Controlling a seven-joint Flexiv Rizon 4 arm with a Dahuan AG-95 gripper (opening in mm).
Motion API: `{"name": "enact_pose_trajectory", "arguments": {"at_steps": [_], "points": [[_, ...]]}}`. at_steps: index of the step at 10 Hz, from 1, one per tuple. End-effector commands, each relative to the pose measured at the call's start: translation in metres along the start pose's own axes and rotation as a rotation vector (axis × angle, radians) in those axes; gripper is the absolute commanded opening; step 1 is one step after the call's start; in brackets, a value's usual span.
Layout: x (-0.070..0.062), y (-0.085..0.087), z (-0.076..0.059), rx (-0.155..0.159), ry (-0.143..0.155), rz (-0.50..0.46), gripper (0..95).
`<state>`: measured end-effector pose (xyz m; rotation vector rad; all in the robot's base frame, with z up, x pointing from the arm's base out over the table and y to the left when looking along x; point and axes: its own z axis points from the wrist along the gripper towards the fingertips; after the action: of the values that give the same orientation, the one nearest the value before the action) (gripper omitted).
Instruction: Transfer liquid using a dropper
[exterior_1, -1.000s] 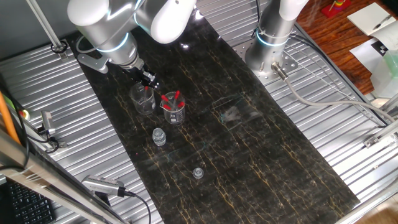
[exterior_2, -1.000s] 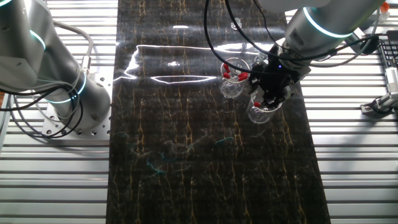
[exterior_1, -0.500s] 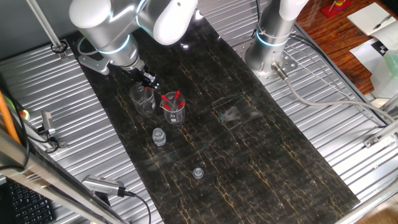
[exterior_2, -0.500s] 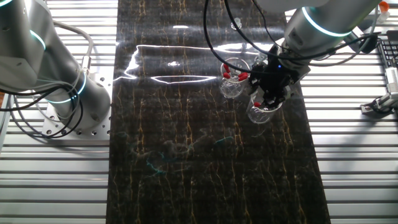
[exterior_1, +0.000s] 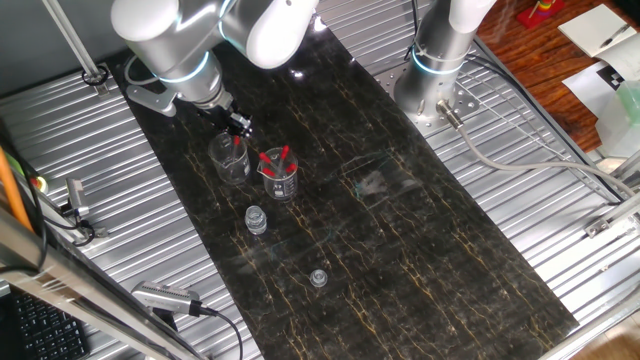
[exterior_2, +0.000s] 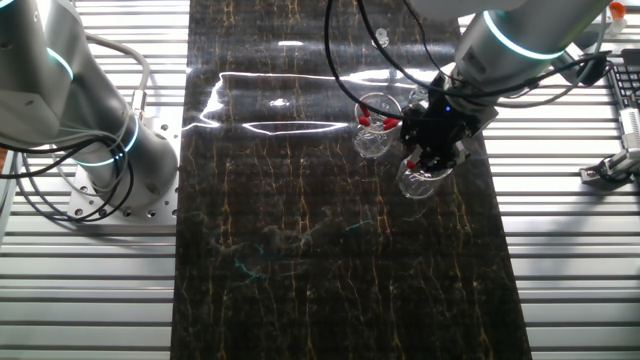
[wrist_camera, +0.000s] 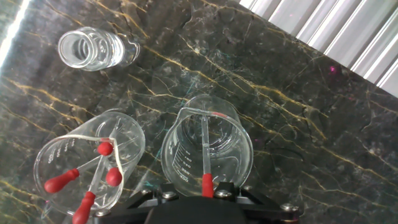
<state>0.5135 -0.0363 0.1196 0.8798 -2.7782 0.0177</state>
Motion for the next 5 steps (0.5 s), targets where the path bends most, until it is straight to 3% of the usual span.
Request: {"name": "enact_pose_trajectory", "arguments": {"at_steps": [1, 2, 5], "points": [[-0.0013, -0.0007, 0.0013, 0.0, 0.002, -0.001, 19.0], [-0.0017, -0.0009, 0.0027, -0.001, 0.0, -0.001, 38.0], [-0.0017, -0.0009, 0.0026, 0.0, 0.002, -0.002, 38.0]]}}
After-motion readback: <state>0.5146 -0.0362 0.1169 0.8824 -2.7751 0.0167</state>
